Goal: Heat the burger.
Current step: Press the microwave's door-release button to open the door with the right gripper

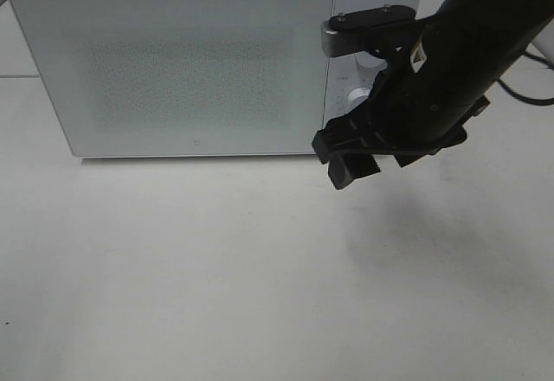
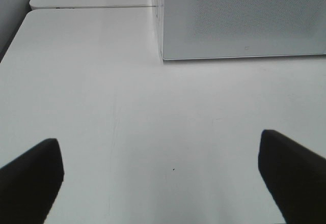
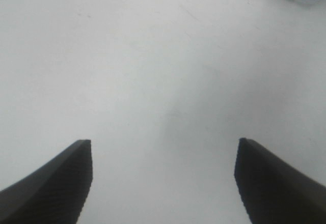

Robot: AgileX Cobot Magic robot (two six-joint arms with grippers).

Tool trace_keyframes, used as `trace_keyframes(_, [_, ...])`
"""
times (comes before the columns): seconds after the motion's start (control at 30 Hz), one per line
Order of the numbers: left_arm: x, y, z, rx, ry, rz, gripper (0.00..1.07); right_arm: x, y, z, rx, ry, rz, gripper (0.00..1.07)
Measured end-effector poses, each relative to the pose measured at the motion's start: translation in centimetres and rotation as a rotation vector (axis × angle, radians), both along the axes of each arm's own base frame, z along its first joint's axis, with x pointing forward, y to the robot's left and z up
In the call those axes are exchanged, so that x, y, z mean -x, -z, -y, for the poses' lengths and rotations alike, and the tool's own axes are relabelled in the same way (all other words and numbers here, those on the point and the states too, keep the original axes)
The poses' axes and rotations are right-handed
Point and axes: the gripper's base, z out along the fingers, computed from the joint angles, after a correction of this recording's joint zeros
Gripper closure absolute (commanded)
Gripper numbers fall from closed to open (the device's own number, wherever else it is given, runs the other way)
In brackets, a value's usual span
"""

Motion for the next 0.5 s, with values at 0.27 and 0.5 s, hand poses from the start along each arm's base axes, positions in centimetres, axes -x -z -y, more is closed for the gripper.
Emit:
trace_keyframes(0.27, [0.0,0.0,0.0,0.000,0.000,0.000,0.09,2.8,-3.4,2.0,0.047,0.007,-0.052,0.33])
trace_keyframes(0.5, [0.0,0.0,0.0,0.000,0.000,0.000,0.09,5.8,-6.0,4.1,0.084,0.019,-0.102,0.33])
